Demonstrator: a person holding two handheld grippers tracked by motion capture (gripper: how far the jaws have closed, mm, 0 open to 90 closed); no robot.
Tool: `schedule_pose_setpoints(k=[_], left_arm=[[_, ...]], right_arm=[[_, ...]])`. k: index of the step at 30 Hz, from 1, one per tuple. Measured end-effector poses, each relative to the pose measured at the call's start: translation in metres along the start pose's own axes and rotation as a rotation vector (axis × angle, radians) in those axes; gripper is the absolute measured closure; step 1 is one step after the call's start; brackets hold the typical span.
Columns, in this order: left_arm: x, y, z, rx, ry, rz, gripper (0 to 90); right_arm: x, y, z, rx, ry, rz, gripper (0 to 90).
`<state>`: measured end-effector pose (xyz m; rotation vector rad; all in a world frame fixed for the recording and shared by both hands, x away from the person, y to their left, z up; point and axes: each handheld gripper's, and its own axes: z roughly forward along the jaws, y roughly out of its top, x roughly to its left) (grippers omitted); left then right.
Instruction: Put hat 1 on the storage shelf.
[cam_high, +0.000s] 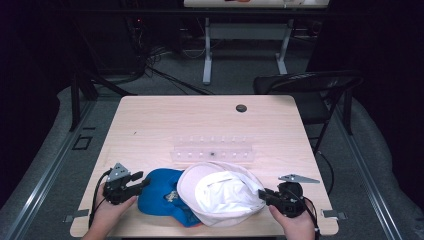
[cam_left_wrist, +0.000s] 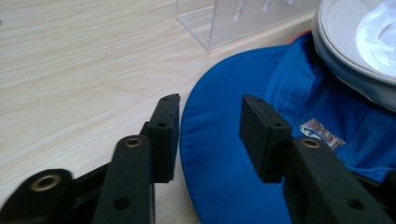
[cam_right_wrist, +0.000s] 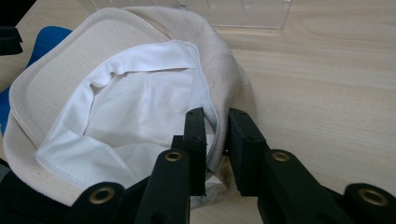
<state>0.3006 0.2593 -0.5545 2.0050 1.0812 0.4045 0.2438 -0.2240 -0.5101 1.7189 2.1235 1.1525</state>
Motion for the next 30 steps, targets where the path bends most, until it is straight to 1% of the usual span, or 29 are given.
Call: schedule_pose_setpoints(k=[1,2,3,5,6,9,10,12,15,18,20,21,22,23,24,29,30], left_arm=[[0.000,0.000,0.000,0.000,0.000,0.000,62.4],[-0.002,0.000,0.002,0.006,-0.002,0.012,63.1],[-0.002,0.000,0.002,0.011,-0.003,0.022,64.0],[-0.003,0.000,0.004,0.021,-0.003,0.024,64.8],[-0.003,-0.001,0.005,0.019,0.006,0.028,64.8],[-0.002,-0.001,0.006,0.033,0.005,0.025,64.8],[-0.002,-0.002,0.007,0.035,0.008,0.022,64.7],[0.000,-0.002,0.008,0.046,0.013,0.025,64.4],[0.000,-0.002,0.009,0.041,0.014,0.022,64.4],[0.000,-0.002,0.008,0.037,0.014,0.012,64.4],[0.000,-0.002,0.008,0.035,0.014,0.020,64.4],[0.001,-0.002,0.007,0.034,0.012,0.018,64.4],[0.001,-0.002,0.007,0.034,0.012,0.018,64.4],[0.001,-0.002,0.008,0.035,0.013,0.017,64.3],[0.000,-0.002,0.008,0.035,0.013,0.013,64.4],[0.000,-0.002,0.008,0.040,0.010,0.021,64.4],[0.000,-0.002,0.008,0.041,0.009,0.022,64.4]], right_arm=[[0.000,0.002,-0.001,0.004,-0.001,-0.007,79.2],[0.000,0.003,0.000,0.000,-0.002,-0.016,79.4],[0.001,0.004,0.000,-0.002,-0.006,-0.008,79.5],[0.001,0.008,0.000,-0.001,-0.006,-0.013,79.6],[0.001,0.010,0.000,-0.007,-0.010,-0.006,79.7],[-0.002,0.014,0.000,-0.006,-0.009,-0.007,79.7],[-0.004,0.019,0.002,-0.012,-0.008,0.003,79.7],[-0.007,0.024,0.003,-0.008,-0.007,0.009,79.7],[-0.012,0.033,0.006,-0.009,-0.010,0.009,79.7],[-0.018,0.042,0.009,-0.009,-0.025,0.012,79.7],[-0.020,0.045,0.010,-0.006,-0.027,0.008,79.7],[-0.022,0.051,0.013,-0.003,-0.040,0.002,79.6],[-0.022,0.051,0.013,-0.003,-0.040,0.002,79.6],[-0.025,0.058,0.015,0.004,-0.051,-0.004,79.7],[-0.026,0.060,0.015,0.006,-0.058,-0.005,79.6],[-0.031,0.072,0.020,0.020,-0.093,-0.019,79.7],[-0.032,0.075,0.021,0.021,-0.093,-0.020,79.7]])
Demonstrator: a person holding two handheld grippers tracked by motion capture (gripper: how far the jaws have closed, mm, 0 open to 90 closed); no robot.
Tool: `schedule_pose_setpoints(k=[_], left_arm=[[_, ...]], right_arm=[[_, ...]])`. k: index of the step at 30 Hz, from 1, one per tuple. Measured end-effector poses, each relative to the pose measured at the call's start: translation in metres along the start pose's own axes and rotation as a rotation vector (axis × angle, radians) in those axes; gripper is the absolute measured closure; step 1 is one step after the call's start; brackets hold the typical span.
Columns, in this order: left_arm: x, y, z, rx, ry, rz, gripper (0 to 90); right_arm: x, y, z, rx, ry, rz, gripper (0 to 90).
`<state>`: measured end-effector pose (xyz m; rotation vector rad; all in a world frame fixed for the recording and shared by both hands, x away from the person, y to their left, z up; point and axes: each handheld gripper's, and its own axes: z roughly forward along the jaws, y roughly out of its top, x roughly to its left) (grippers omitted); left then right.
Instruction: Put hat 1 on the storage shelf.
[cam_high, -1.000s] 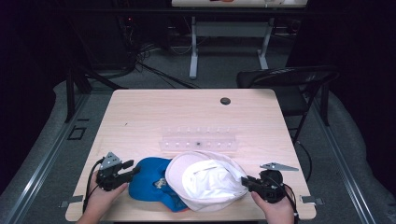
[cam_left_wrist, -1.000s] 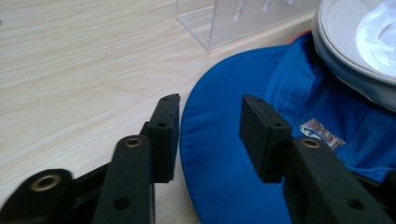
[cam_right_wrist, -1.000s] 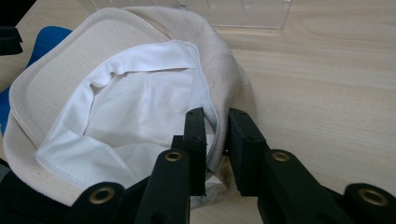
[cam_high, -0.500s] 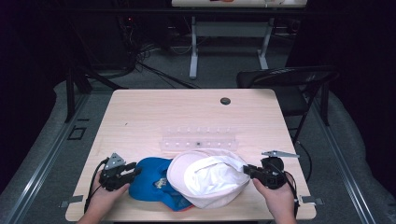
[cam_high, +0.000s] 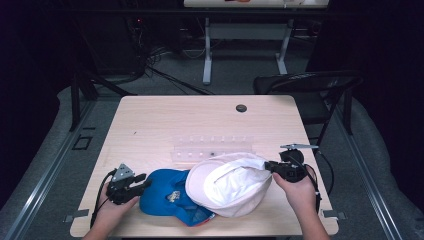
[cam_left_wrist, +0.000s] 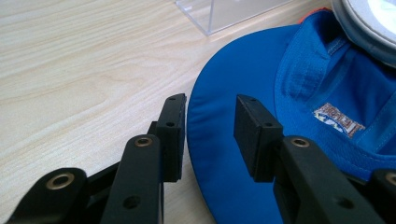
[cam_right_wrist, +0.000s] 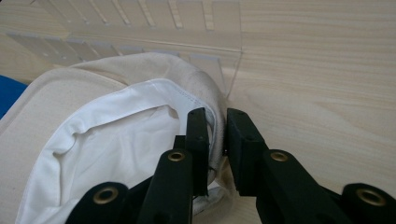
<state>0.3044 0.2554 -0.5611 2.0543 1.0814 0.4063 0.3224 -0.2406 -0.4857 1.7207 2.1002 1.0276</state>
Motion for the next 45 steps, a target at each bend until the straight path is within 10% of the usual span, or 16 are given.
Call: schedule_pose_setpoints(k=[13,25,33,45], left_arm=[[0.001,0.000,-0.001,-0.010,0.001,-0.004,62.8],[0.001,0.000,-0.002,-0.012,0.003,-0.009,62.1],[0.002,0.000,-0.002,-0.019,0.008,-0.014,62.1],[0.003,0.000,-0.003,-0.015,0.011,-0.018,62.1]], right_arm=[[0.007,-0.012,-0.006,0.007,-0.043,0.022,53.1],[0.006,-0.036,-0.010,0.053,-0.036,0.093,47.3],[0.005,-0.041,-0.005,0.112,-0.018,0.147,57.6],[0.007,-0.036,0.000,0.192,-0.049,0.087,80.0]])
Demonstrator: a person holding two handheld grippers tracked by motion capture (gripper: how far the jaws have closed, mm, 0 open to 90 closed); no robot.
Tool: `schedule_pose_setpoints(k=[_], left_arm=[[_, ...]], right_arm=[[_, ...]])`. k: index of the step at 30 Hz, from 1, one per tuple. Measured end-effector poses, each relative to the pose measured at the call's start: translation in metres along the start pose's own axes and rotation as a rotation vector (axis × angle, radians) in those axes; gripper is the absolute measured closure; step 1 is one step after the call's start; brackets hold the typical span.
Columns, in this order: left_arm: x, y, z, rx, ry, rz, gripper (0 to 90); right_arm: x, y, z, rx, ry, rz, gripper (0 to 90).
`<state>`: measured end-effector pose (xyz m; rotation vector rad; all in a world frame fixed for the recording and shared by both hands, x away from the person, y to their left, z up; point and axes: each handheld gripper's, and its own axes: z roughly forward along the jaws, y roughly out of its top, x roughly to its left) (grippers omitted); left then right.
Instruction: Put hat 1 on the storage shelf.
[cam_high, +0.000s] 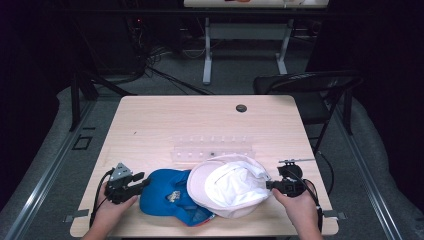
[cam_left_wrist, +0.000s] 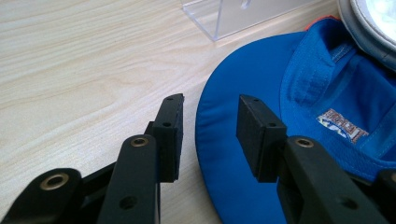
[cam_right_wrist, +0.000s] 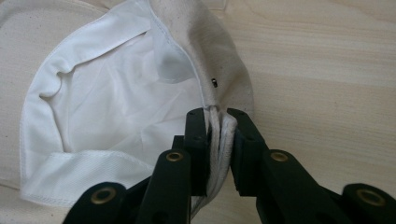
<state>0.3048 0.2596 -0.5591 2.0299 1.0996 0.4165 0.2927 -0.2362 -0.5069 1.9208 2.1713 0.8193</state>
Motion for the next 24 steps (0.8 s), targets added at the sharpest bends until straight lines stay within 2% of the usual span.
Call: schedule_pose_setpoints(k=[10,15,24], left_arm=[[0.001,-0.001,0.001,-0.003,0.001,0.001,62.1],[0.000,-0.001,0.002,-0.005,-0.004,0.000,62.0],[0.001,-0.001,0.001,-0.007,-0.001,-0.003,62.1]], right_arm=[[-0.002,0.008,-0.005,0.005,-0.004,-0.013,81.4],[-0.004,0.015,-0.010,0.029,-0.002,-0.018,81.5],[-0.001,0.034,-0.020,0.061,-0.067,-0.085,81.6]])
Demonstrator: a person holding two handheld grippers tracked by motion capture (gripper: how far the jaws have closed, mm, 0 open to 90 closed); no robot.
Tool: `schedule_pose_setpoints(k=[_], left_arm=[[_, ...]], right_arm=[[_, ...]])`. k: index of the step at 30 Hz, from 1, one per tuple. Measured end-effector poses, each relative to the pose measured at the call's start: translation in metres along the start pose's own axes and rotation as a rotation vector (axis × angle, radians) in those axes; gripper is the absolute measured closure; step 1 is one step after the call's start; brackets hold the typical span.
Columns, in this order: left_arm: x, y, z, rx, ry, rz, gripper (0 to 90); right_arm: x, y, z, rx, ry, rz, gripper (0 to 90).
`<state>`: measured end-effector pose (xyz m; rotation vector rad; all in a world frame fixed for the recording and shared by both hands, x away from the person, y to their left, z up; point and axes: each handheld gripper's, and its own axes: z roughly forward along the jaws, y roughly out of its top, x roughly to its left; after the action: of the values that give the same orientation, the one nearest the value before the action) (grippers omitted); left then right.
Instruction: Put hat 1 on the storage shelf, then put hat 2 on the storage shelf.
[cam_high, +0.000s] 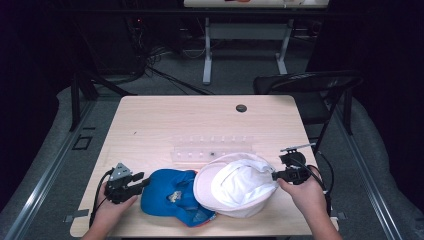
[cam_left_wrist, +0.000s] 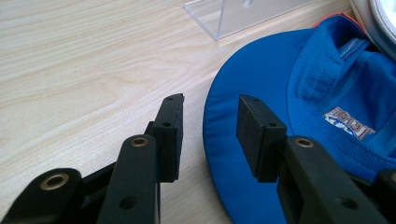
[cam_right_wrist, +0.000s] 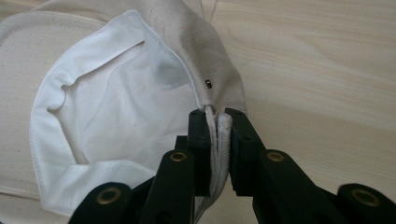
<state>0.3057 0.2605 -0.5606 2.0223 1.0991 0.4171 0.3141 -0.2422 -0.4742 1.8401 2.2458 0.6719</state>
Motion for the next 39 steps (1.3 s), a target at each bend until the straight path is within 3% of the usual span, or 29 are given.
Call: schedule_pose_setpoints(k=[7,11,20,28,34,39], left_arm=[[0.000,0.000,0.000,-0.001,0.000,-0.001,61.8],[0.000,0.000,0.000,-0.001,0.000,-0.001,61.9],[0.000,0.000,-0.001,0.003,0.000,-0.001,61.8],[0.001,0.000,-0.001,0.002,0.000,-0.006,61.8],[0.001,0.000,-0.001,0.001,-0.001,-0.007,61.8],[0.001,0.000,-0.001,0.000,-0.002,-0.008,61.8]], right_arm=[[0.008,0.013,-0.008,0.040,-0.050,-0.052,81.5],[0.009,0.018,-0.009,0.075,-0.055,-0.041,81.5],[0.011,0.028,-0.015,0.135,-0.032,-0.012,81.7],[0.012,0.038,-0.024,0.149,0.001,0.030,81.6],[0.017,0.044,-0.031,0.165,-0.018,0.015,81.6],[0.024,0.050,-0.038,0.174,-0.006,0.010,81.8]])
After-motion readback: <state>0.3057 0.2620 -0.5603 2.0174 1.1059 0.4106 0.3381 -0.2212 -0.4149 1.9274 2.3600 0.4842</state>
